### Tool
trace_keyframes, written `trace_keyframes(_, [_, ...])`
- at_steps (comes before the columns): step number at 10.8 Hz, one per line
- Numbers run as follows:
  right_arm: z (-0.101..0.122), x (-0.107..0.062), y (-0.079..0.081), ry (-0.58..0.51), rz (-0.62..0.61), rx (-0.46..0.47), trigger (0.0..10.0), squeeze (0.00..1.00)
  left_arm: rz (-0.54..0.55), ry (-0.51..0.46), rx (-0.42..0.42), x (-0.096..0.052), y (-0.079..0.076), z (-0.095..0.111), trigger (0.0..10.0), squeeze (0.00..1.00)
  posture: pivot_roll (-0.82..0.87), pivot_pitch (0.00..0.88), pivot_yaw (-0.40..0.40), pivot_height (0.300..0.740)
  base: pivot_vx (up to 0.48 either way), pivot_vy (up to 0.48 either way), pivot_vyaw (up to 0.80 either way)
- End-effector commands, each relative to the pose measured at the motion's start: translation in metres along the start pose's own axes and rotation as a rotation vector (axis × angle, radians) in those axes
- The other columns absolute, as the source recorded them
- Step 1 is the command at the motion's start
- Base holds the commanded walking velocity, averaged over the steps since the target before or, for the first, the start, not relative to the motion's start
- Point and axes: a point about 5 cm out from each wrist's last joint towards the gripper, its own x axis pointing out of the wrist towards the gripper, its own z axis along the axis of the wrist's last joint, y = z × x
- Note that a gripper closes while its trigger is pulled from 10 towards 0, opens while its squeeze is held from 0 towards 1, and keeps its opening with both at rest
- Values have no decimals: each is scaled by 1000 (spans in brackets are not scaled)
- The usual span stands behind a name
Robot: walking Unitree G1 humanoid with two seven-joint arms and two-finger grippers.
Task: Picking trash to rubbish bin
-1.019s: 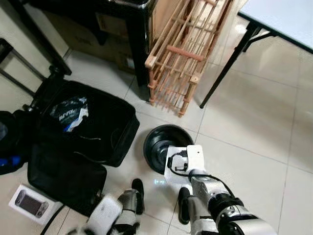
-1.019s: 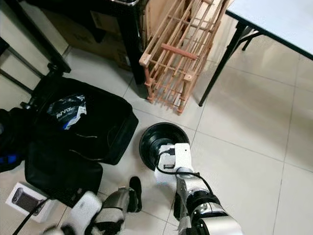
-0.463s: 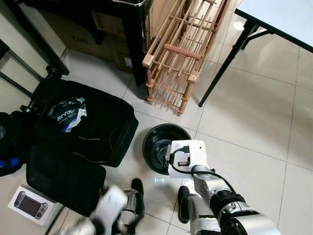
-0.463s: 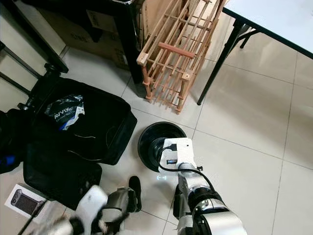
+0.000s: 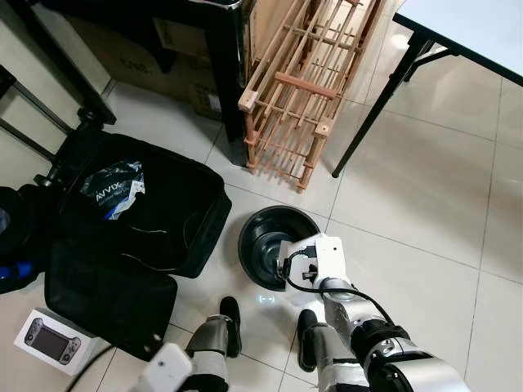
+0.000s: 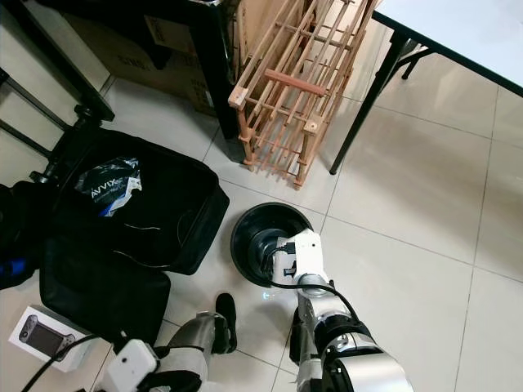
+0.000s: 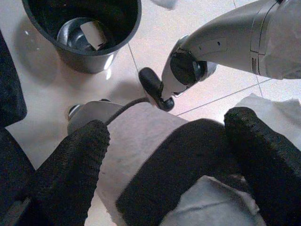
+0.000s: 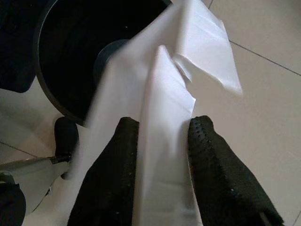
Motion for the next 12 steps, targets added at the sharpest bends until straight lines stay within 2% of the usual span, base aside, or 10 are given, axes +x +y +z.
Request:
trace_keyframes(1, [-18,-2,1,54,-3,-6,10000,1000,31,103,-33,-11,6,-24,10000,0,230,446,39,740,0,0,0])
trace_keyframes(2, [-18,-2,0,52,-5,-5,10000,1000,31,98,-27,-12,5,-22,10000,0,232,446,40,740,0,0,0])
trace_keyframes(4, [-19,-2,0,51,-6,-5,10000,1000,23,70,-13,2,-5,-8,10000,0,232,446,41,740,0,0,0])
trace_keyframes(5, [-20,-2,0,51,-6,-7,10000,1000,13,68,-16,10,-16,-15,10000,0,232,445,41,740,0,0,0])
trace_keyframes(6, [-20,-2,-1,50,-6,-6,10000,1000,16,81,-19,14,-3,-22,10000,0,231,442,40,740,0,0,0])
trace_keyframes(8, [-18,-2,-3,35,-14,-9,10000,1000,35,127,-29,5,22,-45,10000,0,230,436,40,740,0,0,0])
trace_keyframes(9, [-12,-1,-4,-4,-24,-23,10000,1000,37,128,-24,1,21,-47,10000,0,228,428,38,740,0,0,0])
trace_keyframes(10, [-6,-1,-4,-51,-24,-39,10000,1000,37,113,-14,4,15,-44,10000,0,221,412,33,740,0,0,0])
trace_keyframes(11, [2,-2,-5,-106,-30,-52,10000,749,30,79,-7,12,2,-38,10000,0,215,395,28,740,0,0,0])
trace_keyframes(12, [6,-2,-8,-143,-42,-64,10000,12,30,51,-2,16,0,-31,10000,0,210,384,25,740,0,0,0])
